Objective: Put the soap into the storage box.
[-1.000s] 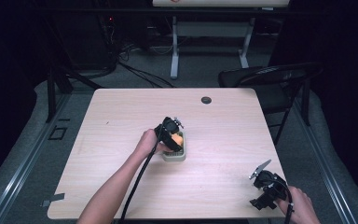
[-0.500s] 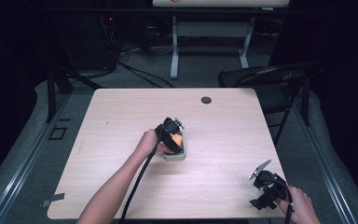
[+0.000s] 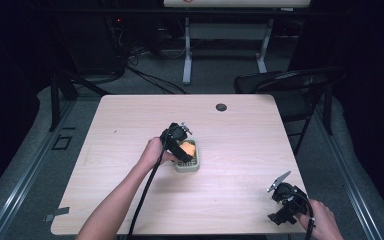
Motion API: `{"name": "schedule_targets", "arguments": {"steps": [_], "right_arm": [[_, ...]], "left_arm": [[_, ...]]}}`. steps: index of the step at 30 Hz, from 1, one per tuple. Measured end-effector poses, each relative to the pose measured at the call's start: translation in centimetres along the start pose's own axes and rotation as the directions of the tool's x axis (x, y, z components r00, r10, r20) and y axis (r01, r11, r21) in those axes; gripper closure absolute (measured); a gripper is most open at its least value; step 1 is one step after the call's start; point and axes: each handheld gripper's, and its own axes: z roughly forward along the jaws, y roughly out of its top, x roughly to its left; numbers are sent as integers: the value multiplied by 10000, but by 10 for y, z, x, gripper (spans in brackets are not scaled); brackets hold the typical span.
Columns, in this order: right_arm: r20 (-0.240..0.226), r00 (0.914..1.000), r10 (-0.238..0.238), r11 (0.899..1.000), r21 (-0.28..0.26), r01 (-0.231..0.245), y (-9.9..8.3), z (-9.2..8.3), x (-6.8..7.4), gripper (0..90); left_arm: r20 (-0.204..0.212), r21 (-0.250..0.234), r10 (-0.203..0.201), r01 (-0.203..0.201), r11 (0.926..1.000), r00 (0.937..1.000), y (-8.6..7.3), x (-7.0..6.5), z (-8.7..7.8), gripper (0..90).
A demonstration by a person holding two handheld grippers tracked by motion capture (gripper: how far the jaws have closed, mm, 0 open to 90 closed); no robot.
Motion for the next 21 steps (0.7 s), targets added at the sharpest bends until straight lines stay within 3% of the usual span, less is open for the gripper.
{"name": "schedule_targets", "arguments": {"steps": [6, 9, 21], "right_arm": [[-32, 10000, 82, 9999, -125, -82, -1, 1, 0, 159], [-25, 10000, 60, 9999, -104, -61, -1, 0, 0, 159], [76, 10000, -26, 10000, 52, 25, 0, -1, 0, 158]], "left_arm": [[69, -232, 28, -27, 9997, 10000, -7, -6, -16, 22], [155, -387, 8, -2, 9993, 9999, -16, -11, -29, 3], [-223, -719, -404, 387, 9967, 9989, -57, -26, -69, 1]]}}
